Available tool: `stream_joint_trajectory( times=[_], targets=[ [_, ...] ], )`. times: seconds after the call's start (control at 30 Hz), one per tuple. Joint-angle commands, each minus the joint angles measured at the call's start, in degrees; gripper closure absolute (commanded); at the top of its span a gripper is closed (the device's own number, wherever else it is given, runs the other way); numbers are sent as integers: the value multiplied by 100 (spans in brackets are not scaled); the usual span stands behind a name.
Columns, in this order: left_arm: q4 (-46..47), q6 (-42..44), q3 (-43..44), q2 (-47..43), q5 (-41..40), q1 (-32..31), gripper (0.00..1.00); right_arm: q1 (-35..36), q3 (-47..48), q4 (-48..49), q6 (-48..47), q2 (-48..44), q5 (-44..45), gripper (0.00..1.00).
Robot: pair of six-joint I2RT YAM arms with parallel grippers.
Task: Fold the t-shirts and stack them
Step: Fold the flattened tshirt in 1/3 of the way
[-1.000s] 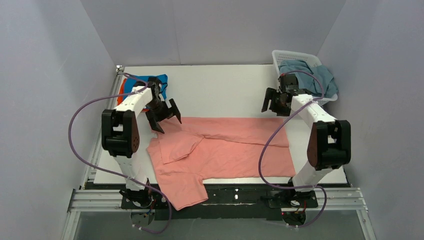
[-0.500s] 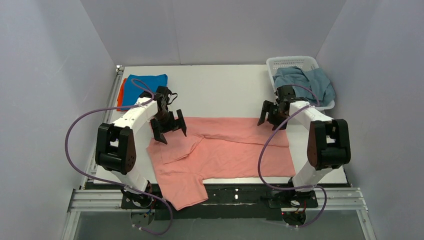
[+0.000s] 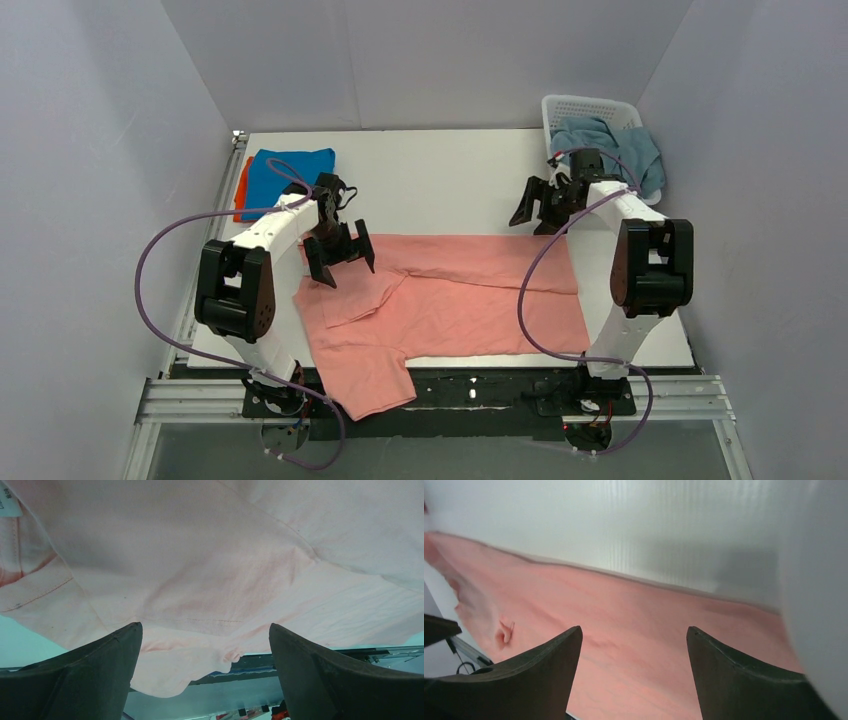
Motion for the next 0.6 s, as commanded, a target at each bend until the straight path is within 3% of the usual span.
stream_joint_trajectory(
  times=[0.0, 0.3, 0.57],
  targets=[
    [-607, 86, 37, -35, 91, 33, 0, 378, -243, -156, -706, -173, -918, 16],
    [-622, 128, -16, -114, 126, 40, 0, 386, 614, -1188, -805, 695, -1626, 16],
    [-586, 140, -26, -174, 188, 43, 0, 484, 597, -1304, -1348, 525, -2337, 16]
  ],
)
